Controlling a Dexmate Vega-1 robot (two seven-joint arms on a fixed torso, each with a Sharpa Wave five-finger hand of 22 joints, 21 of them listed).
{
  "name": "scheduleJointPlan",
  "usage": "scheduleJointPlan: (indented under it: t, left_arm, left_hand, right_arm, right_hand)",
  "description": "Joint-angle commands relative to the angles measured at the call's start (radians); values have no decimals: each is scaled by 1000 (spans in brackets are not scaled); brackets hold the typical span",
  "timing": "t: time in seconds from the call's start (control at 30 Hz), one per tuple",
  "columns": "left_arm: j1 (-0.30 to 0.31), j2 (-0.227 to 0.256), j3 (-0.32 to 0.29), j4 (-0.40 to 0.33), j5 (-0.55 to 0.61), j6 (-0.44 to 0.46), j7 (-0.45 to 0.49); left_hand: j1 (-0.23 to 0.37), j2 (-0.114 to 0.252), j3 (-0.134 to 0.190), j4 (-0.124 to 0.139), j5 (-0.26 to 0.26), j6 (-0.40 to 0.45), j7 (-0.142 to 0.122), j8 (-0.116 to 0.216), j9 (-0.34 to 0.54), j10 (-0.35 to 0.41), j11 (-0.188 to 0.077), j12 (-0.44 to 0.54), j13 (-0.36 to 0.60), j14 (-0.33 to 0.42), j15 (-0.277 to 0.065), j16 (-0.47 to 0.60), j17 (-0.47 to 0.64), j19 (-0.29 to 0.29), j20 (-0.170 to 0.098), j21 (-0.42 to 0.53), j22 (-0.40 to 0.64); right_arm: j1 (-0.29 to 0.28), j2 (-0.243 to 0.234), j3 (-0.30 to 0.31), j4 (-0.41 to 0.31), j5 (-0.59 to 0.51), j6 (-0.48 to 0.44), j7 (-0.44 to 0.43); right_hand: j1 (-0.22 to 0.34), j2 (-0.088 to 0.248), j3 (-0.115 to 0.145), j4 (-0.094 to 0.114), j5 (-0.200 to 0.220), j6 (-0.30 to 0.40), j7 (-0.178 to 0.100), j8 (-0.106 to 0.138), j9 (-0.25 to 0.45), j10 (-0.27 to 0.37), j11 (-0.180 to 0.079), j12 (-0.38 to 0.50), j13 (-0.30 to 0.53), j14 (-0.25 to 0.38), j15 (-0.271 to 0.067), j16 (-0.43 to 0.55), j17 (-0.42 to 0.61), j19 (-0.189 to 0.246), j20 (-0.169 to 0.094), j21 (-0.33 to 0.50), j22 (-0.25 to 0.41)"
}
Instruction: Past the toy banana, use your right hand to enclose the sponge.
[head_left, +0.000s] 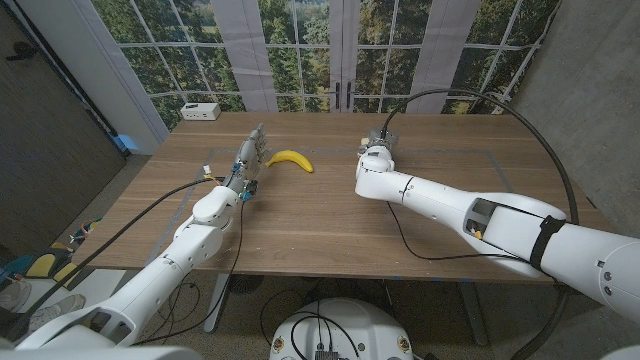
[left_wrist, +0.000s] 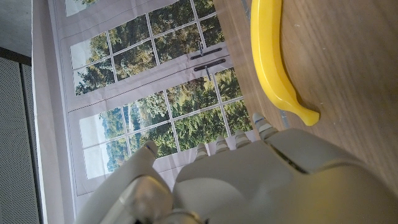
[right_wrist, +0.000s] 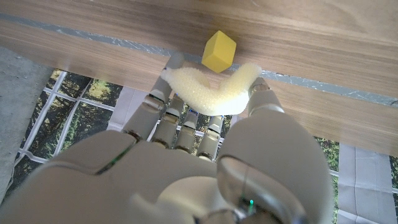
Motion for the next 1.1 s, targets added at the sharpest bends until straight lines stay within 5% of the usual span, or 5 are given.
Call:
scheduleJointPlan:
  t: [0.03,0.73,1.1]
  left_arm:
    - [-10,-2,4,10,0,1,-8]
    - [-22,-5,7,24,-1,4,-15]
    - [-39,-11,14,43,3,5,-24]
  left_hand:
    - [-5,9,1,-9,0,-35,7,-1,5,-61,7,-1,5,-11,-1,3,2,-7,5,-5,6]
    - [-5,9,2,-10,0,-33,8,1,5,-60,7,0,5,-10,-1,4,2,-6,6,-5,6]
    - [-5,8,2,-11,-1,-33,7,1,5,-60,7,0,5,-11,-1,4,2,-7,6,-5,6]
  right_arm:
    - [8,18,-8,54,6,6,8]
    - [8,47,-5,130,33,29,16]
    - [-27,56,67,139,82,69,-20]
  right_hand:
    - [2,4,-3,0,-2,7,0,-2,2,10,-3,-1,5,7,-112,-1,4,1,-1,4,3]
    - [13,12,-8,0,-2,19,1,-2,2,15,-1,-2,6,15,-114,-2,4,16,-8,13,2]
    - [29,31,-4,-2,1,42,2,3,2,35,5,2,6,22,-129,-2,5,24,-40,20,1]
